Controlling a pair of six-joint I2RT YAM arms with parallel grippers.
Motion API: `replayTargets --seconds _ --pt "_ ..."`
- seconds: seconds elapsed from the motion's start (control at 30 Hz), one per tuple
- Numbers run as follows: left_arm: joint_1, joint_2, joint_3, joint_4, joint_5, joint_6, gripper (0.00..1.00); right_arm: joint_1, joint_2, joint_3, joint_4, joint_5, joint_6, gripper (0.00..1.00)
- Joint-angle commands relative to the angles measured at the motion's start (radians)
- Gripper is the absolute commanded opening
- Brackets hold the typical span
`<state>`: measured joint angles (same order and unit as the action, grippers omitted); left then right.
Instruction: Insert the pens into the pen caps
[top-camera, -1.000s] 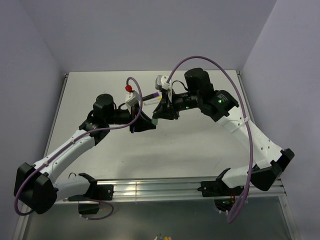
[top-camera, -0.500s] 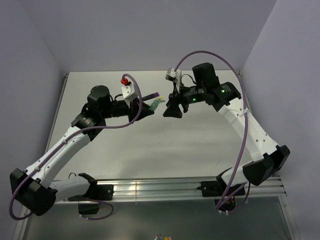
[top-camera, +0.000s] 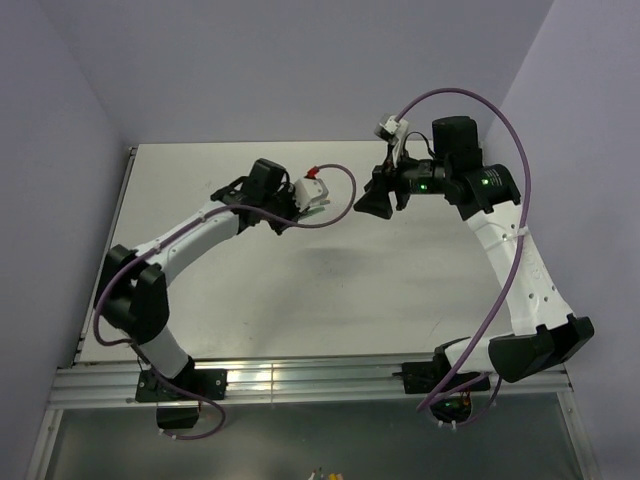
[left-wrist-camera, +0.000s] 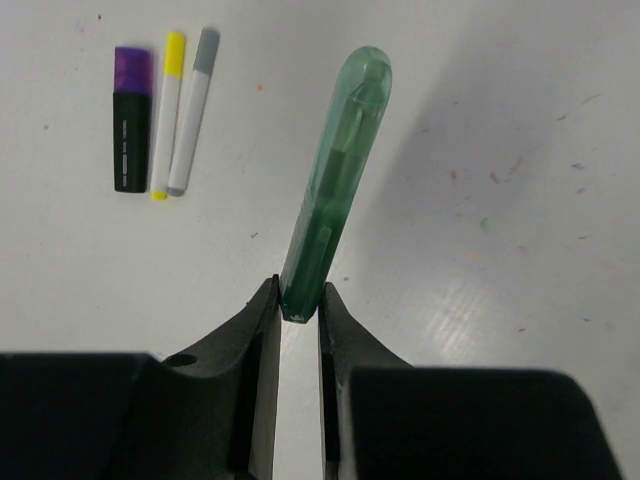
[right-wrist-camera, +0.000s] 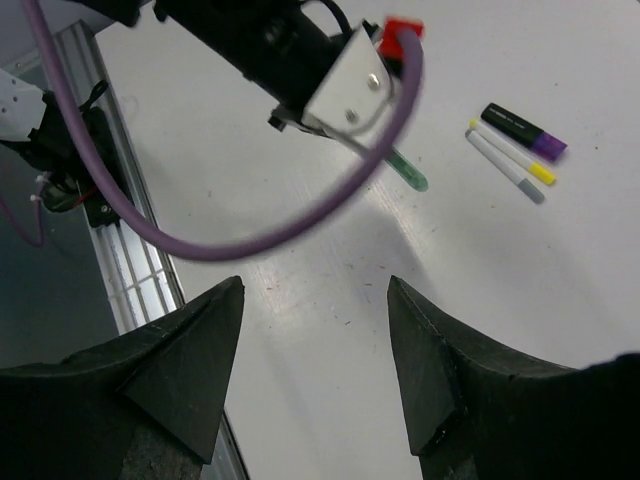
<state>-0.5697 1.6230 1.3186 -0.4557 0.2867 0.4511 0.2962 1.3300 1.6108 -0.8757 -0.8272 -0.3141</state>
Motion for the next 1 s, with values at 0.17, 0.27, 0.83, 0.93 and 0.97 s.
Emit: replayTargets --seconds 0.17,0.27,0.83,0.93,0.97 --pt "-0.078 0.271 0.208 -0.081 -0.331 0.109 0.04 -0.035 -0.031 0.024 0.046 0.016 0.044 0.67" --pt "-0.087 0.372 0.263 -0.081 -0.4 0.12 0.06 -0.048 -0.029 0.029 0.047 0.017 0.05 0.67" --pt "-0.084 0.623 0.396 0.028 -0.573 0.233 0.09 -0.062 -0.037 0.011 0.055 0.023 0.049 0.67" --pt "-0.082 0.649 0.412 0.041 -0.587 0.25 0.09 -0.063 -0.043 0.014 0.053 0.03 0.047 0.67" --pt "-0.081 0.653 0.415 0.041 -0.586 0.251 0.1 -0.063 -0.043 0.012 0.055 0.03 0.047 0.67"
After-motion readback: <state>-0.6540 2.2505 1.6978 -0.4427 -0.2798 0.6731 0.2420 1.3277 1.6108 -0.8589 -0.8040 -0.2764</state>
